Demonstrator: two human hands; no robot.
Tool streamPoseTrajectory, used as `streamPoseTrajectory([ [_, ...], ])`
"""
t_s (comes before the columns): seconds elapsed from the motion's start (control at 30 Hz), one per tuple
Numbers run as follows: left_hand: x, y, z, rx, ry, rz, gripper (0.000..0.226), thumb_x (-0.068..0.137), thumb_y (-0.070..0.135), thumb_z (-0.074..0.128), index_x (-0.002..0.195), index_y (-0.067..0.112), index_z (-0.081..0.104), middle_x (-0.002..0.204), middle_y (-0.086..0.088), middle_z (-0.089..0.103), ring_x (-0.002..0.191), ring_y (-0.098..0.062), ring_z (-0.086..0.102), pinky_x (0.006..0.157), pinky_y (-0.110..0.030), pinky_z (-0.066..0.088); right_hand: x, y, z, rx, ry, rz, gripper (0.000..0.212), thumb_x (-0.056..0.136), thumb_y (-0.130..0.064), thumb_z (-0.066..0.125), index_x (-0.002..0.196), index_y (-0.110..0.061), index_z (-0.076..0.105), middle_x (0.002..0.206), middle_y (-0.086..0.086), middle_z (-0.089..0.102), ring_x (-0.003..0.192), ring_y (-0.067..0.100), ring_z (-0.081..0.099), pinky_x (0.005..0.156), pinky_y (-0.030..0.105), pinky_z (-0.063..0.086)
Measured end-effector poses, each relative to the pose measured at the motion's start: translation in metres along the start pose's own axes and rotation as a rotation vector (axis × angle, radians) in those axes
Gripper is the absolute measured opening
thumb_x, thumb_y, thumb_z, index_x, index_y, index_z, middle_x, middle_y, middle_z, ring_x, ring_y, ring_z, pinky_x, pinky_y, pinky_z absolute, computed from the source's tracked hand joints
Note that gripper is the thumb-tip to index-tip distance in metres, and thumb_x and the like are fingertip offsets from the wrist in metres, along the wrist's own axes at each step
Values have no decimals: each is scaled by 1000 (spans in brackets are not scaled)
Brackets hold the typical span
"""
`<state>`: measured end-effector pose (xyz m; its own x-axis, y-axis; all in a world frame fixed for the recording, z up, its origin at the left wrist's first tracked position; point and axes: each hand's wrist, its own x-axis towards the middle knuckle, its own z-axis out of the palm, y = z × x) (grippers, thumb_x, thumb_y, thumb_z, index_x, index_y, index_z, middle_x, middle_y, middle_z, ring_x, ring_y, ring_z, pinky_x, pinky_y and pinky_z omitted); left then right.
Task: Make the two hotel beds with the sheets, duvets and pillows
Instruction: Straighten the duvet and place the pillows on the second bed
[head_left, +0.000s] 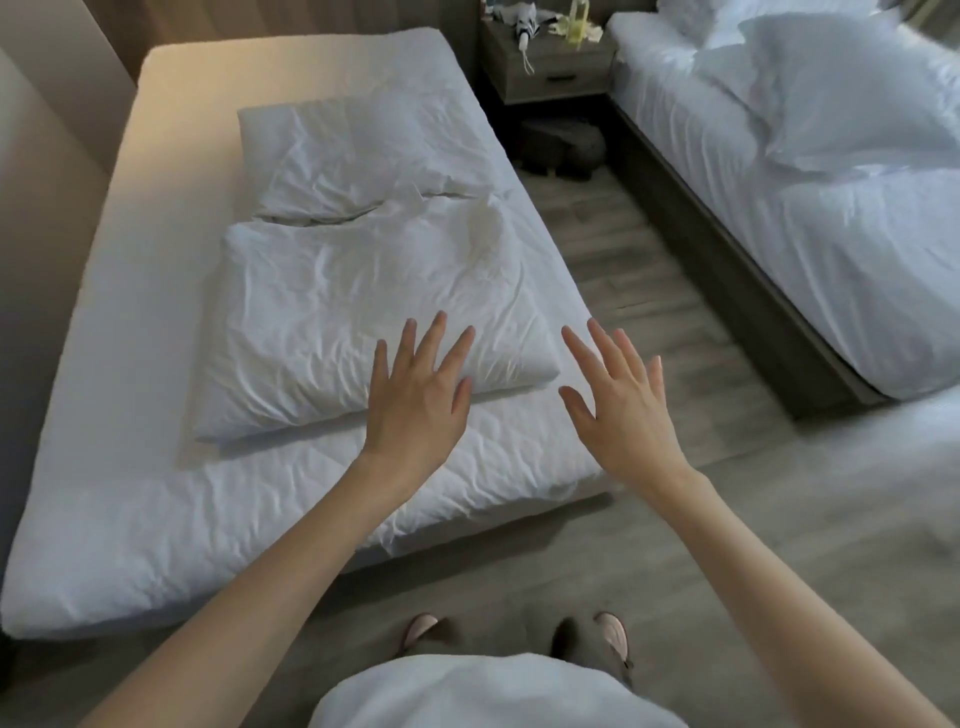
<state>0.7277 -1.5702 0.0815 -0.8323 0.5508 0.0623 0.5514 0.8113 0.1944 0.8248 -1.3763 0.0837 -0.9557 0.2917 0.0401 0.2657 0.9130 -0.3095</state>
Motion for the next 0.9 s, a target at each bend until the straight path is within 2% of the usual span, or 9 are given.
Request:
streamPoseTrajectory([
  [0.23, 37, 134, 15, 41, 44, -39, 58, 100, 48, 29, 154, 31, 12, 163, 0, 3, 150, -26, 3, 120, -49, 7, 0, 106, -48, -46, -32, -82, 61, 101, -41, 40, 154, -38, 9, 163, -5, 4, 150, 22, -2, 118, 51, 1],
  [0.43, 68, 232, 27, 15, 87, -128, 57, 102, 46, 34, 154, 31, 15, 162, 0, 6, 150, -26, 4, 118, -49, 5, 12, 194, -106, -25, -58, -150, 61, 101, -36, 43, 154, -34, 13, 163, -3, 9, 150, 24, 2, 120, 55, 7],
  [0.63, 113, 288, 33, 1, 115, -173, 55, 102, 44, 31, 153, 30, 18, 162, 2, 12, 149, -24, 6, 119, -47, 5, 60, 259, -135, -41, -50, -215, 62, 100, -37, 44, 154, -34, 14, 163, 0, 10, 150, 25, 4, 118, 54, 6],
  [0.77, 162, 314, 45, -5, 183, -182, 52, 102, 40, 38, 151, 25, 29, 158, 0, 25, 148, -25, 16, 118, -48, 11, 106, 302, -144, -26, -56, -265, 62, 101, -34, 45, 154, -34, 13, 163, -2, 9, 150, 23, 2, 120, 52, 8],
  [0.9, 222, 341, 68, -19, 190, -219, 51, 101, 38, 39, 149, 22, 33, 157, -2, 30, 146, -28, 21, 117, -49, 16, 173, 342, -149, -23, -91, -323, 61, 101, -33, 46, 155, -31, 16, 163, -2, 10, 150, 23, 4, 120, 52, 10],
])
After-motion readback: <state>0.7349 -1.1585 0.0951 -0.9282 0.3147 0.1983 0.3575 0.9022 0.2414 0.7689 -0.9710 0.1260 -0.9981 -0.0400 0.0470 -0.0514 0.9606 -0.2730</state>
